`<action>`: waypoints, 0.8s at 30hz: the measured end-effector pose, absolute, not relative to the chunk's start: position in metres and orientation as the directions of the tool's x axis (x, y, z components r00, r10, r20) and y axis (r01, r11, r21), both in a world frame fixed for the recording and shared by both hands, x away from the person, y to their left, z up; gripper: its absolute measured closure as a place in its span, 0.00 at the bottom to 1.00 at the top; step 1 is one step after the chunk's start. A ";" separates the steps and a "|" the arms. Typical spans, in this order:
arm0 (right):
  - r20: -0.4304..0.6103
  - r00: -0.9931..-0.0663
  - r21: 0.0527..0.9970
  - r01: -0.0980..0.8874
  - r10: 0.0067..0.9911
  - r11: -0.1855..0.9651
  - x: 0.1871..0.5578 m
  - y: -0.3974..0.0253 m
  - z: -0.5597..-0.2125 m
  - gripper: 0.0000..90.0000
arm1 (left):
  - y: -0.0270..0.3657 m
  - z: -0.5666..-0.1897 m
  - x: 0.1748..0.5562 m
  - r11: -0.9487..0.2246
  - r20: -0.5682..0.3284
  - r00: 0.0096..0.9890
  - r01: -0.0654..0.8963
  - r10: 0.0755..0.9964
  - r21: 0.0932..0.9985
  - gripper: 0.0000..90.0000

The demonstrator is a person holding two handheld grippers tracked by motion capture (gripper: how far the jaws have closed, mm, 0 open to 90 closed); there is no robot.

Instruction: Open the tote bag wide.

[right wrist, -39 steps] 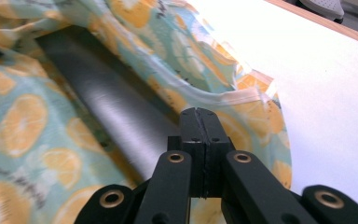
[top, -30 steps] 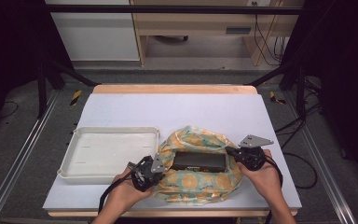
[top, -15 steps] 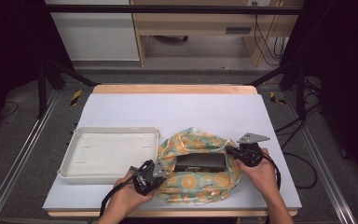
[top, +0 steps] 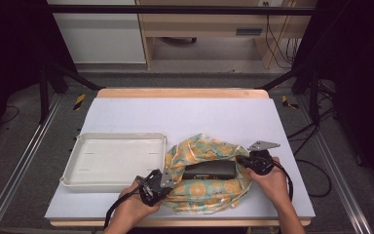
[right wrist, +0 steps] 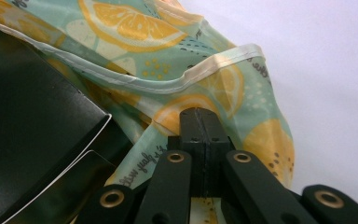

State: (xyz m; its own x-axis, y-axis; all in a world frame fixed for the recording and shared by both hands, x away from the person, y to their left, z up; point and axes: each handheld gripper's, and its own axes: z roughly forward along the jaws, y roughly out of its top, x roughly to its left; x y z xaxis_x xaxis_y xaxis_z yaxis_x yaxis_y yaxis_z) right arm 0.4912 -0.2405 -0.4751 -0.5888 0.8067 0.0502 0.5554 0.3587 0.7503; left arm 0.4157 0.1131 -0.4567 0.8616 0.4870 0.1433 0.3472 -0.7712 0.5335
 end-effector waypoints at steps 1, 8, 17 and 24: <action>0.051 -0.587 0.748 0.558 0.808 0.358 0.491 -0.240 -0.475 1.00 | 0.113 -0.457 0.416 -0.772 0.144 0.862 0.347 0.487 0.532 1.00; 0.050 -0.577 0.744 0.566 0.815 0.355 0.490 -0.241 -0.479 1.00 | 0.114 -0.458 0.414 -0.774 0.147 0.859 0.351 0.490 0.526 1.00; 0.048 -0.569 0.745 0.568 0.821 0.350 0.490 -0.242 -0.482 1.00 | 0.115 -0.461 0.412 -0.767 0.147 0.853 0.358 0.501 0.532 1.00; 0.054 -0.564 0.757 0.561 0.824 0.335 0.489 -0.243 -0.484 1.00 | 0.116 -0.462 0.412 -0.763 0.141 0.854 0.360 0.501 0.537 1.00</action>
